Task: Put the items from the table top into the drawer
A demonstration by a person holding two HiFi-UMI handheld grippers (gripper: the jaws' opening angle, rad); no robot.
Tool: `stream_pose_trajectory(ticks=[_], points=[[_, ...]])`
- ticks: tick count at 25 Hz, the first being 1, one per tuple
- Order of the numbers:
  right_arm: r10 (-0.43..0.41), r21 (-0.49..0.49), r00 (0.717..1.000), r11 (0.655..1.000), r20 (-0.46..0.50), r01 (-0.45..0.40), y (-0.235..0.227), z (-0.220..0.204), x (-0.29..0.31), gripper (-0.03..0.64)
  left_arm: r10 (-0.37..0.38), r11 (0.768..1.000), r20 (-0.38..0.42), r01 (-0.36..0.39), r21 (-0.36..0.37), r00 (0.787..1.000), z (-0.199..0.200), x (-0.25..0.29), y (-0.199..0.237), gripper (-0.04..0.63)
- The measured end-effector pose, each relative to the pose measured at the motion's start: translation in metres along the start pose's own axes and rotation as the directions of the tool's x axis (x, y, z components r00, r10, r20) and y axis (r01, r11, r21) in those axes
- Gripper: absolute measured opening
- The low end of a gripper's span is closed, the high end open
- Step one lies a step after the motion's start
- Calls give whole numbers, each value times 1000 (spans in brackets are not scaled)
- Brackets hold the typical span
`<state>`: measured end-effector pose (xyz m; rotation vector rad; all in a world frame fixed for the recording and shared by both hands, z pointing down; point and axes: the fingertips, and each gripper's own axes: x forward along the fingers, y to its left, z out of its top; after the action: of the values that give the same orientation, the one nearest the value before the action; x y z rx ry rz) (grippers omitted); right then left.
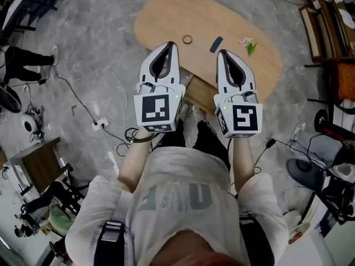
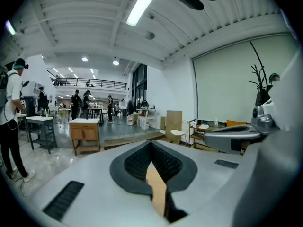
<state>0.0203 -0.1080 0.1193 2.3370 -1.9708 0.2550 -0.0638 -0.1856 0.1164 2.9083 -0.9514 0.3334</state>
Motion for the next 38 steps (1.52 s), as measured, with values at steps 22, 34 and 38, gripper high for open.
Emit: stream_pose_trajectory(ticks=[22,34,38], points=[[-179,79,972,978,-155,193,-92,-287,30,5,-111,994,-107,110,-13,988,-276,128,-43,5],[-109,110,974,985,-198,132,-85,-316,53,5,-188,982,-279,180,-53,942,-376,223,-15,306],[-92,110,971,987,-221,119,-81,-327,55,5,-109,994,-368,104,-32,923,-415,257,12,316]])
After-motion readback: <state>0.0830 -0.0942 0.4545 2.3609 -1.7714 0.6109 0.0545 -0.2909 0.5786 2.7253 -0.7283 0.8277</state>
